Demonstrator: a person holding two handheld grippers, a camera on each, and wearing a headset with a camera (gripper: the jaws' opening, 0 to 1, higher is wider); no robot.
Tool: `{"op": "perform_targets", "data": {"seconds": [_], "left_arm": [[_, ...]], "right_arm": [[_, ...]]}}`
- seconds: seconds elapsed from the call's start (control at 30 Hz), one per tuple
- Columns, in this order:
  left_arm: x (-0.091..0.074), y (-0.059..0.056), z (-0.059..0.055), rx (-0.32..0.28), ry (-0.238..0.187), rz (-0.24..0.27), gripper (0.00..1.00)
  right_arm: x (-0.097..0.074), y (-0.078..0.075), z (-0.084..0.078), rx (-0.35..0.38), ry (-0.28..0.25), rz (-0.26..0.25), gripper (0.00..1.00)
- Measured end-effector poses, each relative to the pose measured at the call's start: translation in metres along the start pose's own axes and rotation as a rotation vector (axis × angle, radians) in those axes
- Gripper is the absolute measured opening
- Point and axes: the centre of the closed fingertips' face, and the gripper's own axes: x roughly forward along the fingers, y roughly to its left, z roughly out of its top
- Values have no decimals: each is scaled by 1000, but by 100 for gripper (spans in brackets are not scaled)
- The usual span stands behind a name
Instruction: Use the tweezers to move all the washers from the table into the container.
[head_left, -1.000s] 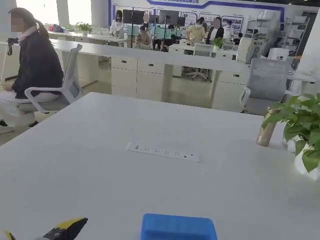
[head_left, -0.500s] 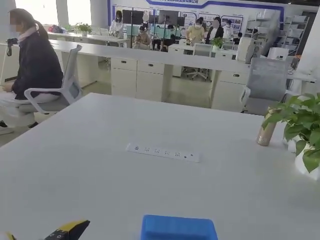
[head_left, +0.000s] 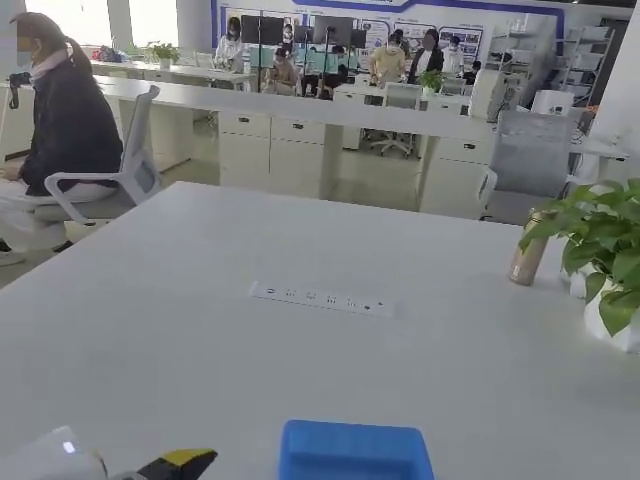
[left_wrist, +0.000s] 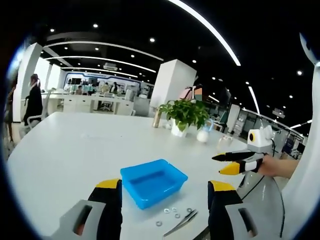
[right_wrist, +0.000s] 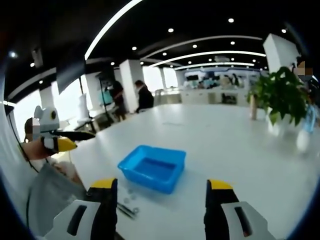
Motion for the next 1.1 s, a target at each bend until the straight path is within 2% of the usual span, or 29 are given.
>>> {"op": "perform_targets", "data": {"seconds": [0.07,0.17,0.3,0.33,0.37,0.47,0.57,0.6,0.73,0.9,1.0,1.1], "left_arm": [[6,-10,-6,31,34,-45,62],[12,-19,-21,100,119,-92,57],[19,-21,-42,175,228,-127,50],[20,-22,-47,186,252,-142,48],[21,-23,-57,213,299,-166,45],[22,-21,-78,309,401,-198,39],[23,-21,-97,371,487,-236,36],[22,-20,-105,392,528,-249,35],[20,-9,-125,465,632,-259,24],[20,7,-140,531,728,-231,13],[26,7,-146,525,737,-255,10],[28,5,-151,514,748,-272,9]], "right_arm": [[2,5,-1,-20,9,21,64],[5,12,-9,-63,44,48,58],[9,20,-29,-159,137,96,52],[10,22,-36,-180,172,114,53],[11,24,-46,-217,219,121,52],[14,36,-61,-293,287,161,49],[17,45,-68,-302,304,186,45],[18,48,-71,-305,315,201,44],[19,54,-82,-350,362,232,40],[20,54,-97,-382,404,248,38],[20,53,-104,-395,427,257,38],[20,54,-103,-401,430,263,38]]}}
